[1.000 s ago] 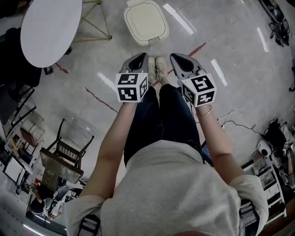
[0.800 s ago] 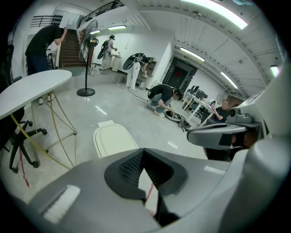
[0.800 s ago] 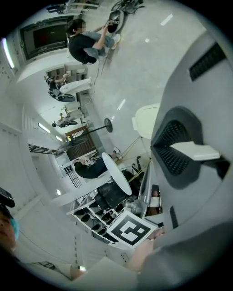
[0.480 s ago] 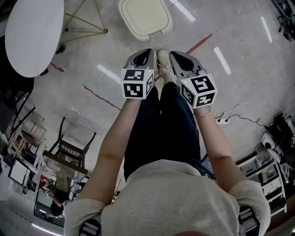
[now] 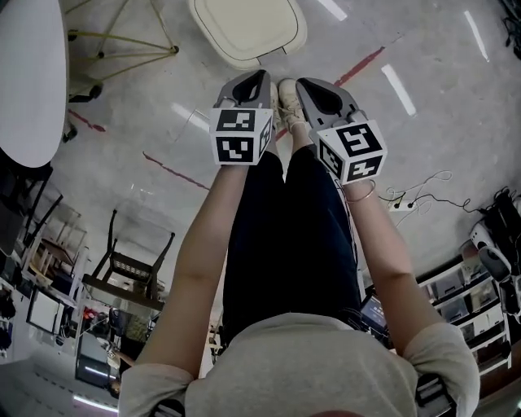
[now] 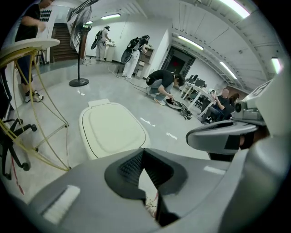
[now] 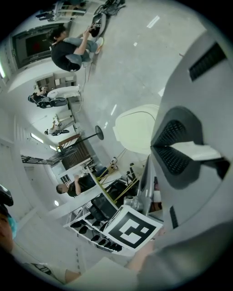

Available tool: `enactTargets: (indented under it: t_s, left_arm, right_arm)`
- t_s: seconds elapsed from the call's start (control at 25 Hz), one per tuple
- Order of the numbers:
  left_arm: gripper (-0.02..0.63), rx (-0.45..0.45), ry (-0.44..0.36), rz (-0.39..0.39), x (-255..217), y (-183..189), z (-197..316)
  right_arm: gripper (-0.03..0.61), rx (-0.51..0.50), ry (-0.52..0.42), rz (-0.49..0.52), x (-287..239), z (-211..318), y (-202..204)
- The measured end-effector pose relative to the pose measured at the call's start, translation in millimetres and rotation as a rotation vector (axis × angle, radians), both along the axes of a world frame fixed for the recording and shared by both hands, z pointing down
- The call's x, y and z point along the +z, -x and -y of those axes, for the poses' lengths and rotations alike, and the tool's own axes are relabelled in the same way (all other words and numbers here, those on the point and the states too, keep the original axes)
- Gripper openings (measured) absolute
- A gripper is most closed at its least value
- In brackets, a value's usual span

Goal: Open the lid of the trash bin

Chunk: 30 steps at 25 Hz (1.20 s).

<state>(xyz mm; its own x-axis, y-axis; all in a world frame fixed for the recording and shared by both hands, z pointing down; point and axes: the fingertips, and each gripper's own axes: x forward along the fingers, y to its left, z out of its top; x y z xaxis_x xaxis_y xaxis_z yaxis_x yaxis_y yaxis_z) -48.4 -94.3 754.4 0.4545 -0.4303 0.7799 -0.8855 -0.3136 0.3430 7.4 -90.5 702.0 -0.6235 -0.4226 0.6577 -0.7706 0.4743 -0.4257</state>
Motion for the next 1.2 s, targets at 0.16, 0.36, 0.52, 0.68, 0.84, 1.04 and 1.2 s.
enactTargets:
  t_s: [0.16, 0.36, 0.52, 0.68, 0.84, 1.04, 1.2]
  left_arm:
    - [0.009, 0.039, -0.003, 0.02, 19.5, -8.8, 13.8]
    - [0.009, 0.111, 0.029, 0.089, 48.0, -19.3, 15.7]
    - [0.009, 0.14, 0.072, 0.114, 66.8, -20.0, 11.2]
    - [0.009, 0.141, 0.071, 0.133, 78.4, -19.7, 11.6]
    - [0.009, 0.14, 0.07, 0.165, 82.6, -20.1, 10.6]
    - [0.009, 0.078, 0.043, 0.145, 83.9, -17.7, 11.8]
    - [0.009, 0.106, 0.007, 0.228, 87.9, -22.1, 7.0]
  right_arm:
    - [0.008, 0.032, -0.004, -0.003, 18.2, 7.8, -6.5]
    - [0.008, 0.121, 0.004, 0.006, 34.6, 16.7, -22.0]
    - [0.008, 0.133, 0.014, 0.006, 46.1, 15.9, -22.4]
    - [0.008, 0.138, 0.027, 0.005, 55.5, 14.0, -21.4]
    - [0.008, 0.142, 0.042, 0.003, 62.0, 9.9, -22.6]
    - [0.008, 0.164, 0.045, -0.001, 64.6, 11.5, -24.9]
    - [0.008, 0.174, 0.046, -0.005, 66.8, 11.1, -31.8]
